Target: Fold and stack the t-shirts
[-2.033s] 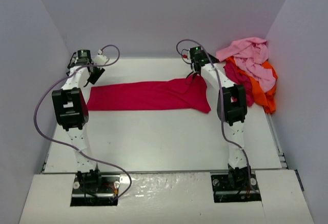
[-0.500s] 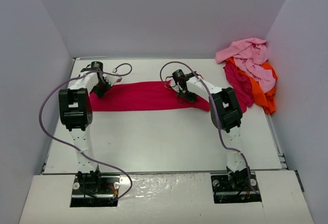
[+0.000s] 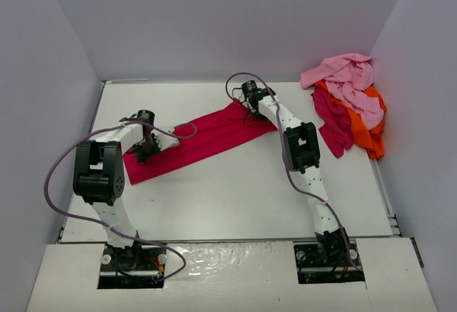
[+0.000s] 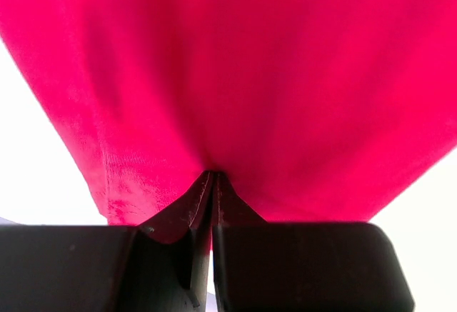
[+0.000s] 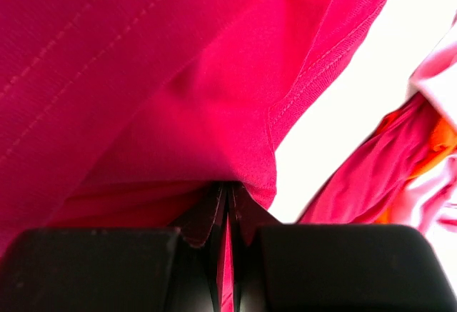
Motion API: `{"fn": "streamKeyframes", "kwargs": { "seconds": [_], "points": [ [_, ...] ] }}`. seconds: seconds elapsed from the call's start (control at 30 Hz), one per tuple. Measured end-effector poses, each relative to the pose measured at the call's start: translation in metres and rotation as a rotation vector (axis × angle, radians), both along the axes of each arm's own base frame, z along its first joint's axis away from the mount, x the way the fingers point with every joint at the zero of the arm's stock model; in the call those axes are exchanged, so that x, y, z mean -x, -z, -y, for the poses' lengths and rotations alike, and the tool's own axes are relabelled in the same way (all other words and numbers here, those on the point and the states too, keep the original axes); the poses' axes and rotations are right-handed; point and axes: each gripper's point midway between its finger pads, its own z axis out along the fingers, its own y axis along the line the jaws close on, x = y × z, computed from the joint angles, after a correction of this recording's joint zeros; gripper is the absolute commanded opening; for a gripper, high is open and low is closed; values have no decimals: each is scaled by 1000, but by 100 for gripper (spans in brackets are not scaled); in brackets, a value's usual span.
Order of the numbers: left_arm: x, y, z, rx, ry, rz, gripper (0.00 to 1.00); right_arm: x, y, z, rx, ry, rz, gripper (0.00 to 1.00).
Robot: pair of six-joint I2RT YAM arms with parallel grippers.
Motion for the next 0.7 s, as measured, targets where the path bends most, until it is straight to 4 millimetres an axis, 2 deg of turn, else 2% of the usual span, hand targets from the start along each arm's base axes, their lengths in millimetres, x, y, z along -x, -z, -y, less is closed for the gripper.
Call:
{"fn": "streamKeyframes", "kwargs": {
  "seconds": [0.17, 0.33, 0.43, 0.57, 0.7],
  "points": [
    [43, 0, 20, -15, 56, -76, 0, -9, 0, -10, 52, -78, 18, 0],
    [102, -9, 64, -19, 191, -202, 0, -12, 1, -15, 114, -125, 44, 0],
    [124, -24, 91, -2, 276, -212, 0, -4, 1, -13, 118, -158, 40, 0],
    [132, -49, 101, 35, 290, -162, 0, 0, 0, -10, 94, -161, 54, 1],
    [115, -65, 99, 37, 246, -85, 0, -5, -3, -4, 55, -119, 86, 0]
  ]
}}
